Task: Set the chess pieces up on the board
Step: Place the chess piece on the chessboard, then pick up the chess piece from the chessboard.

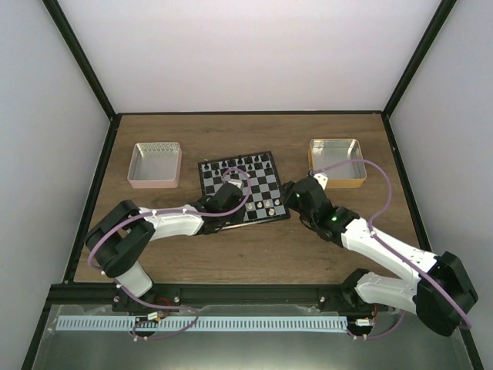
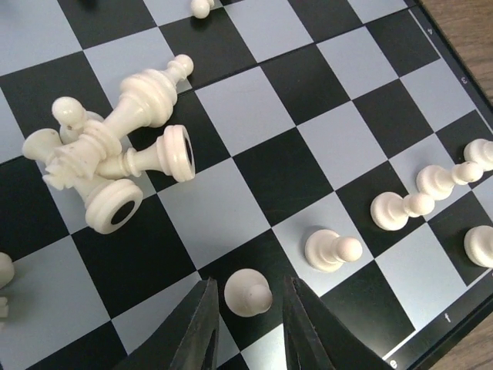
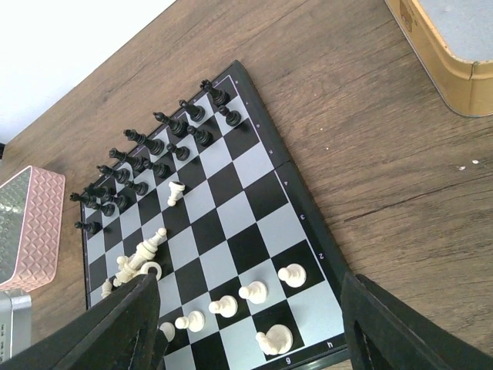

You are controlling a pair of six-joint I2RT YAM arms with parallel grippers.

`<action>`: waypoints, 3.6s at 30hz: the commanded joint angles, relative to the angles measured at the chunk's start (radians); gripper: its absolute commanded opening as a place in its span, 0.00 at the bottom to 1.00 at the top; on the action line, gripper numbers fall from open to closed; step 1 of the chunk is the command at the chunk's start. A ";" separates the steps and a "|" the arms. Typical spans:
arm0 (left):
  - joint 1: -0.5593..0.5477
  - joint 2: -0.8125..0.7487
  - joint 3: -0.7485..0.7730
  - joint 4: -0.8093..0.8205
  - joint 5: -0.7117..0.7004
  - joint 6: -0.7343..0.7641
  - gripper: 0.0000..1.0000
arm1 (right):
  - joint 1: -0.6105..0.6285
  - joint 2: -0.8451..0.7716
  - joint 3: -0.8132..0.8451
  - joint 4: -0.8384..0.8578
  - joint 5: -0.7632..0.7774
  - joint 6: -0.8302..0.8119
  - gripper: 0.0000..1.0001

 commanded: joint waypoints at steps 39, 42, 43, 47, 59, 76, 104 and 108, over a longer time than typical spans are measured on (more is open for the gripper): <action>0.344 -0.171 0.013 -0.330 0.198 -0.037 0.27 | -0.008 0.120 0.076 0.014 -0.119 -0.065 0.65; 0.344 -0.156 0.028 -0.314 0.212 -0.028 0.28 | -0.008 0.126 0.081 0.013 -0.122 -0.067 0.65; 0.344 -0.152 0.033 -0.312 0.212 -0.025 0.30 | -0.008 0.127 0.081 0.013 -0.122 -0.067 0.65; 0.345 -0.131 0.048 -0.304 0.211 -0.027 0.30 | -0.008 0.131 0.081 0.013 -0.120 -0.064 0.65; 0.345 -0.047 0.087 -0.287 0.204 -0.046 0.24 | -0.008 0.141 0.080 -0.001 -0.108 -0.066 0.65; 0.346 -0.010 0.082 -0.299 0.204 -0.047 0.15 | -0.009 0.129 0.074 -0.006 -0.099 -0.065 0.65; 0.345 -0.031 0.066 -0.344 0.313 -0.111 0.32 | -0.009 0.128 0.069 0.003 -0.109 -0.061 0.65; 0.345 -0.023 0.065 -0.346 0.291 -0.128 0.28 | -0.009 0.127 0.070 0.004 -0.110 -0.062 0.65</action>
